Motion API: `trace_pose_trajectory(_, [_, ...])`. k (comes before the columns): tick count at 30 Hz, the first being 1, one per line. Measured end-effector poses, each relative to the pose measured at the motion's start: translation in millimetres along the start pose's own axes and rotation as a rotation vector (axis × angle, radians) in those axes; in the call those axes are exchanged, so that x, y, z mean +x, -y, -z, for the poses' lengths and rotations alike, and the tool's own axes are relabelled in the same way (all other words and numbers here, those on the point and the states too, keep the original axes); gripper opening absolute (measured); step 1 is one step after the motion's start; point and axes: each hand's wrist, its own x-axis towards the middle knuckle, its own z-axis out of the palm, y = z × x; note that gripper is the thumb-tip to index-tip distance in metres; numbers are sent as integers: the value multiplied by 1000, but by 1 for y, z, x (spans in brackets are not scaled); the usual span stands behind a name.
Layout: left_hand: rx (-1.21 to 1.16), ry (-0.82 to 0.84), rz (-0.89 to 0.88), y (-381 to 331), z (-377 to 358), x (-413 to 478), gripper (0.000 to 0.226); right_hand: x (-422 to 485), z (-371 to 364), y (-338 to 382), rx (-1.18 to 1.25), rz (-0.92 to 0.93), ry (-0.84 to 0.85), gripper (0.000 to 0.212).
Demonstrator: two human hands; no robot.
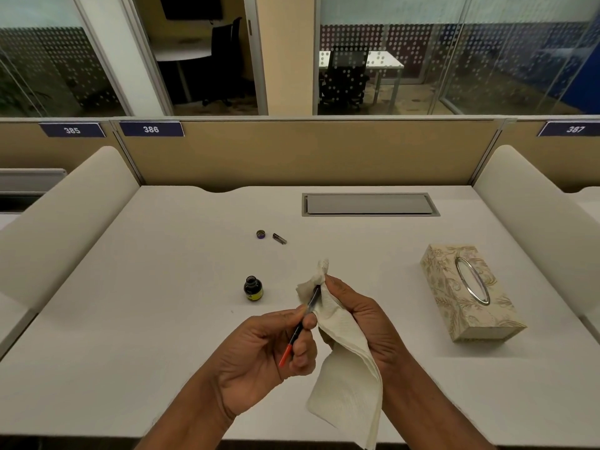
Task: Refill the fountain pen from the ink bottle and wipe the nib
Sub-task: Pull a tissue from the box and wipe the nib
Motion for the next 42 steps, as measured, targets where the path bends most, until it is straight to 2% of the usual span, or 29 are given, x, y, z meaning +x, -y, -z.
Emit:
trace_pose_trajectory(2, [15,-2,0,0,0,-1,17,-1,-1,2,132,-28,30,21])
trace_pose_trajectory(5, [97,-50,-30,2,-2,-4,19,-1,-1,8,286,-58,77,29])
trace_pose_trajectory(8, [200,-83,-78,2,-5,-7,20,0,2,12,170,-66,49,21])
trace_pose_trajectory(12, [355,-125,-144,4,-11,-7,24,6,7,10,237,-125,-38,26])
trace_pose_trajectory(14, [437,-146,-168,4,-12,-8,25,2,4,9,171,-102,-75,14])
trace_pose_trajectory(20, [645,-270,-243,6,-20,-12,31,-18,-14,16,156,-156,-32,23])
trace_pose_trajectory(25, [780,-348,-283,14,-23,-13,32,-10,1,16,172,-198,28,6])
trace_pose_trajectory(29, [843,-380,-305,18,-25,-15,31,-9,8,18,143,-206,46,40])
trace_pose_trajectory(31, [862,-400,-307,19,-25,-16,31,-9,12,15,128,-212,27,50])
trace_pose_trajectory(36, [935,-465,-316,22,-25,-16,30,-15,6,9,215,-247,86,26])
trace_pose_trajectory(39, [972,-499,-330,24,-26,-17,30,-23,3,8,330,-281,196,31])
trace_pose_trajectory(42, [1026,-539,-345,26,-25,-17,29,-26,5,6,313,-277,199,40])
